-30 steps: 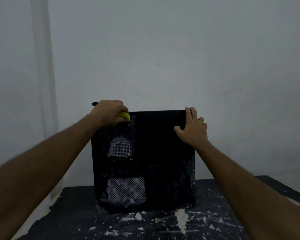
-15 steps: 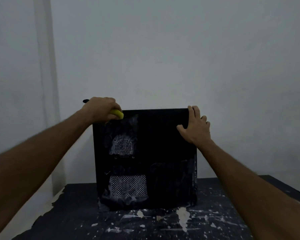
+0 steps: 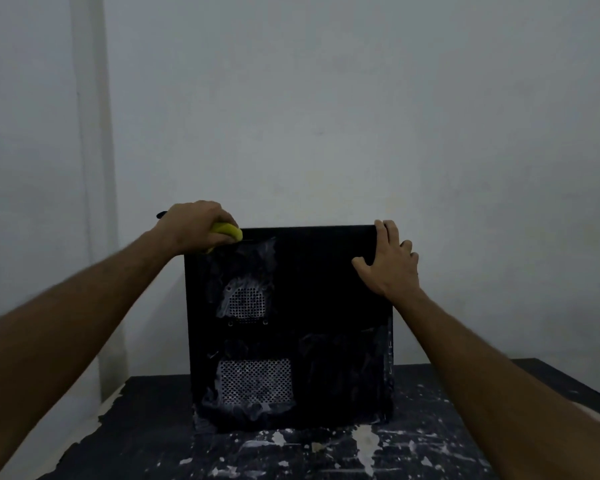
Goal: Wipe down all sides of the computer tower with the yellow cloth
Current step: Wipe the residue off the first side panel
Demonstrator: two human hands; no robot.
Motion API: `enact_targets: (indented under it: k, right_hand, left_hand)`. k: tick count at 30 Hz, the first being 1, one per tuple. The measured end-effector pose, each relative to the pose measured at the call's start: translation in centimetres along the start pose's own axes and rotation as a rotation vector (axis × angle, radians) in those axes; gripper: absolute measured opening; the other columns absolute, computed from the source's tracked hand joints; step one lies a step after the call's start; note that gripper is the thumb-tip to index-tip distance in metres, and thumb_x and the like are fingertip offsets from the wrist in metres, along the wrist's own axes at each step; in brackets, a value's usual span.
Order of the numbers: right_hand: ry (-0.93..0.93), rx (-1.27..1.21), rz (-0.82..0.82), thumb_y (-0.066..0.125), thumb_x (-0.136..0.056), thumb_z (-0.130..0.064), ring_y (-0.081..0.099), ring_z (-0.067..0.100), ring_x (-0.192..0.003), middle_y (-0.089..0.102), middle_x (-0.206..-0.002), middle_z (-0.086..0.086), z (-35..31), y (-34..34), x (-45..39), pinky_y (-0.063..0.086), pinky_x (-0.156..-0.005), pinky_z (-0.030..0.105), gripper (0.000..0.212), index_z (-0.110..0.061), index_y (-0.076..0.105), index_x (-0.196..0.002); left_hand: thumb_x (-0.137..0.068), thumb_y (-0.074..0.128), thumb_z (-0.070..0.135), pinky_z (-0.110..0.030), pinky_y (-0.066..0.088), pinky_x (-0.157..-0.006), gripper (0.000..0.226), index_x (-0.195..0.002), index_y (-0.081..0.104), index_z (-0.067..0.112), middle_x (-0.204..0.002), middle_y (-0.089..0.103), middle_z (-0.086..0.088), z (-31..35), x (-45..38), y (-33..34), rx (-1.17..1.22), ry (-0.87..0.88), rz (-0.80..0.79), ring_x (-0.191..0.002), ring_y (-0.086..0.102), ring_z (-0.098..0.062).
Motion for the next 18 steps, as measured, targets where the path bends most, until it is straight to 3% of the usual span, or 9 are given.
enact_targets:
  k: [7,12,16,18]
  right_hand:
    - [-0.003,-0.017,-0.007,0.055,-0.089,-0.057,0.044,0.041,-0.12,0.014,-0.164,0.002,-0.1,0.3,0.0,0.038,-0.1,0.054,0.088,-0.018,0.017,-0.157]
    - [-0.002,-0.005,-0.013,0.054,-0.089,-0.058,0.044,0.043,-0.122,0.013,-0.165,0.002,0.2,0.3,-0.1,0.038,-0.101,0.055,0.089,-0.018,0.016,-0.158]
    - [-0.009,-0.001,-0.012,0.054,-0.089,-0.059,0.044,0.043,-0.12,0.013,-0.165,0.003,0.1,0.5,-0.2,0.039,-0.1,0.055,0.089,-0.018,0.015,-0.158]
    - [-0.011,0.002,-0.011,0.054,-0.089,-0.059,0.044,0.042,-0.12,0.013,-0.164,0.003,0.1,0.6,-0.2,0.04,-0.1,0.055,0.089,-0.018,0.015,-0.158]
  left_hand:
    - [-0.088,0.068,0.059,-0.032,0.039,-0.066,0.032,-0.113,0.072,0.04,-0.094,0.057,0.014,-6.4,3.2,-0.5,-0.004,-0.135,-0.024,-0.088,0.055,-0.013]
    - [-0.091,0.069,0.053,-0.036,0.042,-0.07,0.029,-0.113,0.07,0.035,-0.097,0.058,0.011,-6.3,3.8,0.1,0.029,-0.143,0.063,-0.089,0.055,-0.014]
    - [-0.09,0.07,0.052,-0.036,0.044,-0.069,0.031,-0.114,0.071,0.032,-0.095,0.058,0.011,-6.7,5.4,1.7,0.054,-0.137,0.016,-0.091,0.06,-0.018]
    - [-0.092,0.069,0.052,-0.035,0.043,-0.066,0.029,-0.112,0.072,0.032,-0.094,0.058,0.01,-7.2,5.6,0.4,0.027,-0.157,0.127,-0.088,0.061,-0.02]
Point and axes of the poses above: each hand's wrist, its own x-axis away from the middle knuckle, its own y-axis out of the palm, z = x × y, the point moved 10 cm from there along -x, towards the middle knuckle
